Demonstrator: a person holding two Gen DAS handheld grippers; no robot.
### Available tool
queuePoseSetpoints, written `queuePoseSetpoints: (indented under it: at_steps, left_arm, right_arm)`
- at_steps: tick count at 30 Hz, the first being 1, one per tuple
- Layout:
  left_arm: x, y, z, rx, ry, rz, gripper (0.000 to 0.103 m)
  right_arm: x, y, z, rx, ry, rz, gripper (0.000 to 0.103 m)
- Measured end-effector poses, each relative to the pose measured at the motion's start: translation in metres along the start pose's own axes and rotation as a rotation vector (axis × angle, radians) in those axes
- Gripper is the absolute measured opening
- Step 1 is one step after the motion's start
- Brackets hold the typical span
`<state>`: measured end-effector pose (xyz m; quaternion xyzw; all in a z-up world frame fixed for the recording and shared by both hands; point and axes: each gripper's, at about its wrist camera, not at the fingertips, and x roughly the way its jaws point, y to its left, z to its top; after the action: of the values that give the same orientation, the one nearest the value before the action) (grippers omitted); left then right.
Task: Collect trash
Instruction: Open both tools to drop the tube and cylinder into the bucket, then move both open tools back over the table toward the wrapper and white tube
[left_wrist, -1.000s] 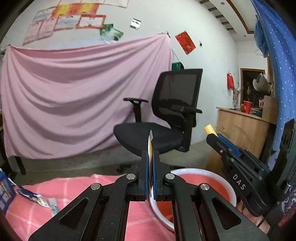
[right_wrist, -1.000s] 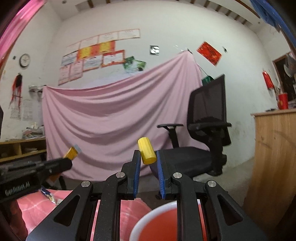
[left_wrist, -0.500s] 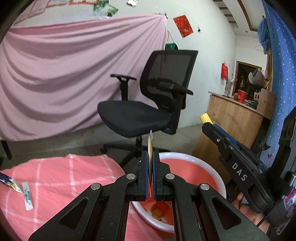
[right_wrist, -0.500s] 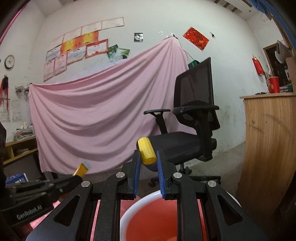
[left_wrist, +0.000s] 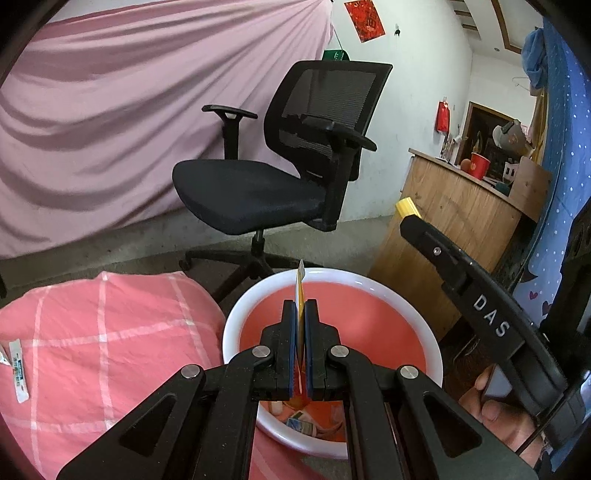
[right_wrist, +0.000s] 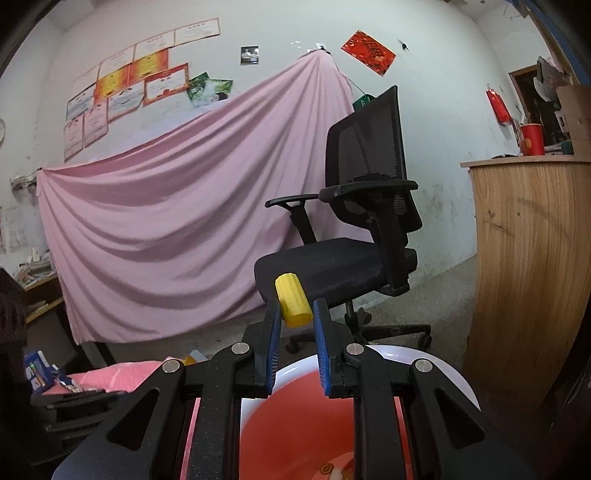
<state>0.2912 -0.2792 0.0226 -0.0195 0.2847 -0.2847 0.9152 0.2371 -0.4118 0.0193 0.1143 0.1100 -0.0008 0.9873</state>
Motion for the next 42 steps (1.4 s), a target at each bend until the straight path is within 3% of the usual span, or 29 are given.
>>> queuePoseSetpoints:
  at_steps: [8,11,12,14,24,29,36,38,42]
  left_arm:
    - [0.008,0.003,-0.001,-0.031,0.039,-0.022,0.003]
    - [0.010,0.006,-0.002,-0.048,0.052,-0.025,0.013]
    - [0.010,0.007,-0.003,-0.053,0.052,-0.025,0.015]
    - [0.008,0.008,-0.003,-0.056,0.047,-0.024,0.019]
    - [-0.005,0.021,0.000,-0.077,0.011,0.021,0.021]
    - [-0.018,0.031,0.004,-0.085,-0.019,0.055,0.026]
    - [-0.056,0.061,0.005,-0.121,-0.102,0.155,0.041]
    - [-0.069,0.071,0.004,-0.138,-0.133,0.194,0.052]
    - [-0.100,0.094,-0.001,-0.185,-0.211,0.296,0.071]
  right_arm:
    - [0.006,-0.006,-0.001,0.020,0.038,-0.012,0.016]
    - [0.008,-0.007,-0.002,0.023,0.050,-0.016,0.020]
    - [0.008,-0.008,-0.002,0.025,0.052,-0.015,0.027]
    - [0.008,-0.009,-0.002,0.031,0.052,-0.012,0.031]
    - [0.008,-0.010,-0.002,0.031,0.046,-0.013,0.031]
    - [0.008,-0.004,0.002,0.034,0.035,-0.001,0.033]
    - [0.008,0.025,0.005,0.006,0.010,0.040,0.049]
    - [0.007,0.037,0.005,0.000,-0.007,0.052,0.055]
    - [0.007,0.058,0.006,-0.002,-0.043,0.082,0.082]
